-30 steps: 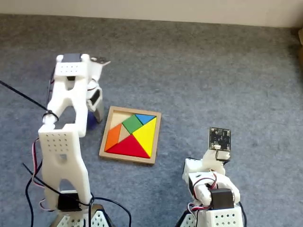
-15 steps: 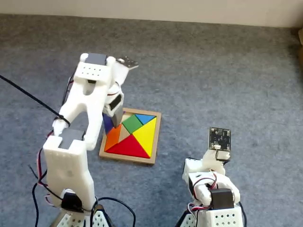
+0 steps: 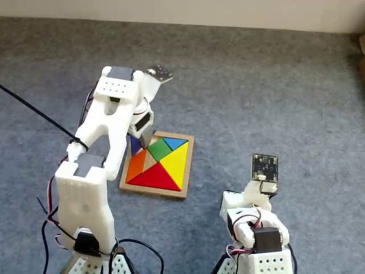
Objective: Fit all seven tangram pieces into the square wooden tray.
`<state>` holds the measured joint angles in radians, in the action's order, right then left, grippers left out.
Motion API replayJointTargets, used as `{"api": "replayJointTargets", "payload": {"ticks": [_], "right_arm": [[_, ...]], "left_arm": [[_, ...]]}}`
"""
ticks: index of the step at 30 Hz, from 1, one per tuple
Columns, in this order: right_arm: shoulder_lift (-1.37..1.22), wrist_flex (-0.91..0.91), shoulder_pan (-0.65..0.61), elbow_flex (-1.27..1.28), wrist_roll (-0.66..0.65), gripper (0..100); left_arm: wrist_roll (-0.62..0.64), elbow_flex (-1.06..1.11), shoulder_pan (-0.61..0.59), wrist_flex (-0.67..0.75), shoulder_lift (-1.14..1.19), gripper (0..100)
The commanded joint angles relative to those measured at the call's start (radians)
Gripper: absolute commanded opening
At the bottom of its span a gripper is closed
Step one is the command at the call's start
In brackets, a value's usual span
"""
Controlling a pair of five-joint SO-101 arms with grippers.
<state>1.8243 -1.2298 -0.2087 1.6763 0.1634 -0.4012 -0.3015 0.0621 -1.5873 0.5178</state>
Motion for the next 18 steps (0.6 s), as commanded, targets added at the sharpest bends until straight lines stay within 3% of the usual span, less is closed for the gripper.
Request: {"api": "replayJointTargets", "payload": {"ticks": [1, 12, 18], "right_arm": [[0.015, -0.005, 0.002, 0.128, -0.009, 0.4], [0.016, -0.007, 0.002, 0.130, -0.009, 0.4], [0.016, -0.007, 0.002, 0.130, -0.009, 0.4]], "left_arm": [[-0.012, -0.013, -0.004, 0.011, -0.019, 22], [-0.008, -0.015, -0.005, 0.008, -0.021, 22], [0.089, -0.010, -0.005, 0.005, -0.056, 21]]}}
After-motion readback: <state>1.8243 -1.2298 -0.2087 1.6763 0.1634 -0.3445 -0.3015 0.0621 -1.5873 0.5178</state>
